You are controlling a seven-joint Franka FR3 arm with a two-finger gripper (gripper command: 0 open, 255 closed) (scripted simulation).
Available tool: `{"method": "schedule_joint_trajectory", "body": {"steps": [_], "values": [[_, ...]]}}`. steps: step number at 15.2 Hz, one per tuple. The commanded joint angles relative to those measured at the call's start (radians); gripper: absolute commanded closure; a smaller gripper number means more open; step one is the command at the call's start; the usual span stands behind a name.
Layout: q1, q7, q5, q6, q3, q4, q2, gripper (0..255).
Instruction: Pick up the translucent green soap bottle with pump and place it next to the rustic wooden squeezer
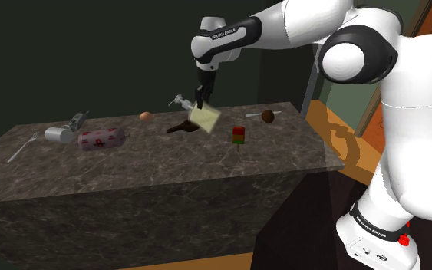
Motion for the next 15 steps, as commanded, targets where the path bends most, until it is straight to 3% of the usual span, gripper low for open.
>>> {"method": "schedule_joint_trajectory", "body": {"steps": [1,15], "values": [[-0.001,-0.008,0.005,0.025,0.001,-0.019,0.005,255],[-0.006,-0.051,0.045,0.176,0.020,-0.114,0.068,255]]}}
